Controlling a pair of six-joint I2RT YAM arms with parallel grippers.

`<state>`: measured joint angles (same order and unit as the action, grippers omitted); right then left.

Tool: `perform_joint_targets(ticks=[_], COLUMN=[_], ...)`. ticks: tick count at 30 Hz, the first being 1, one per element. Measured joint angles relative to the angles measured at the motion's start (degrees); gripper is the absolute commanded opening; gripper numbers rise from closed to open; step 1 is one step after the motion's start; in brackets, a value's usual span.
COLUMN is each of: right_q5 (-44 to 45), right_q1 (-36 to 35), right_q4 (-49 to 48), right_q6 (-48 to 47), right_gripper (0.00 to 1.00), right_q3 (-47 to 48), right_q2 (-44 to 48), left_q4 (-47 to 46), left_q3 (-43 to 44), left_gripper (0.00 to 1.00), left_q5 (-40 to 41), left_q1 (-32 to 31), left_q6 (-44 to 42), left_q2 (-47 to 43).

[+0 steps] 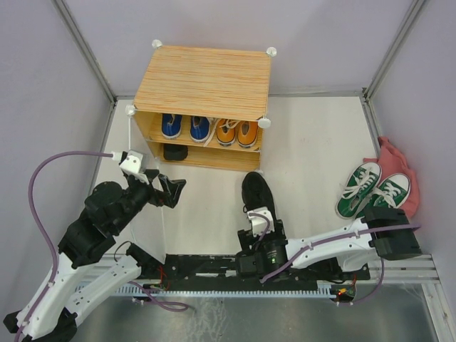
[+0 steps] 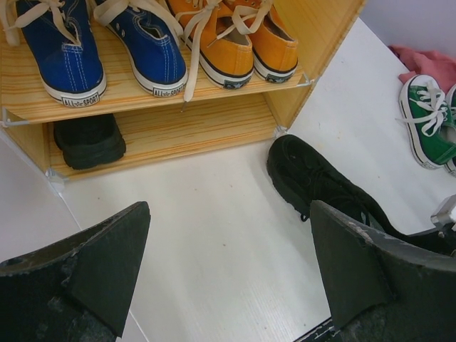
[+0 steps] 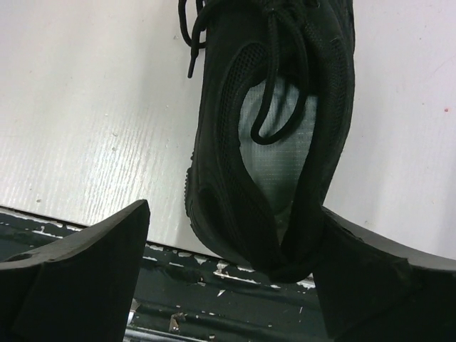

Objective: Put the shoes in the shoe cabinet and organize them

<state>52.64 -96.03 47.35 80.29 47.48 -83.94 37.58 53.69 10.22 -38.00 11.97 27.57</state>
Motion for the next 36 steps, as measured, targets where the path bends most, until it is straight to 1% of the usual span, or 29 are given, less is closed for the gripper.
perform_joint_targets(ticks=[4,10,15,18,21,25,26,27,28,30,32,34,36], right_q5=[-0.35,-0.2,0.2,0.42,0.61,1.9,2.23,2.62,2.75,3.02,3.15,2.95,2.86], right_q1=[-0.02,0.59,0.94,1.2,1.73,2.19,2.19,2.21,2.25,2.27,2.27,2.27,1.9], right_q4=[-0.13,-0.96,0.66,0.94,0.26,-3.32,-4.26,-5.03,-5.55,-6.95,-8.35,-9.09,-9.38], right_q6=[0.66,1.6,1.92,2.03,3.34,3.98,3.72,3.08,2.19,-0.11,-3.54,-7.04,-10.62], right_gripper=[0.93,0.89,0.9,0.86,0.78,0.68,0.63,0.55,0.44,0.31,0.17,0.07,0.03], right_q3=[-0.7,-5.29,-5.33,-4.87,-5.31,-7.69,-8.04,-8.28,-8.35,-8.31,-7.93,-7.37,-6.8], right_q2=[3.15,10.34,10.43,9.16,8.46,8.48,8.46,8.46,8.37,7.89,7.32,6.58,5.95], left_q4=[-0.02,-0.02,-0.04,0.0,-0.02,-0.02,-0.02,-0.02,-0.02,-0.02,-0.09,-0.11,-0.09], left_q3=[-0.31,-0.79,-1.38,-1.6,-1.6,-1.6,-1.6,-1.6,-1.6,-1.6,-1.73,-2.08,-2.34], left_gripper=[1.0,1.0,1.0,1.0,1.0,1.0,0.99,0.99,1.0,1.0,1.0,1.0,1.0], left_q5=[-0.07,-0.07,-0.09,-0.09,-0.09,-0.09,-0.09,-0.09,-0.09,-0.09,-0.07,-0.07,-0.07], left_q1=[0.0,0.0,0.0,0.0,0.0,0.0,0.0,0.0,0.0,0.0,0.0,0.0,0.0], left_q6=[0.0,0.0,0.02,0.07,0.11,0.11,0.11,0.11,0.13,0.11,0.13,0.13,0.13], left_q2=[0.02,0.07,0.22,0.39,0.55,0.57,0.59,0.63,0.72,0.87,0.92,0.92,0.92])
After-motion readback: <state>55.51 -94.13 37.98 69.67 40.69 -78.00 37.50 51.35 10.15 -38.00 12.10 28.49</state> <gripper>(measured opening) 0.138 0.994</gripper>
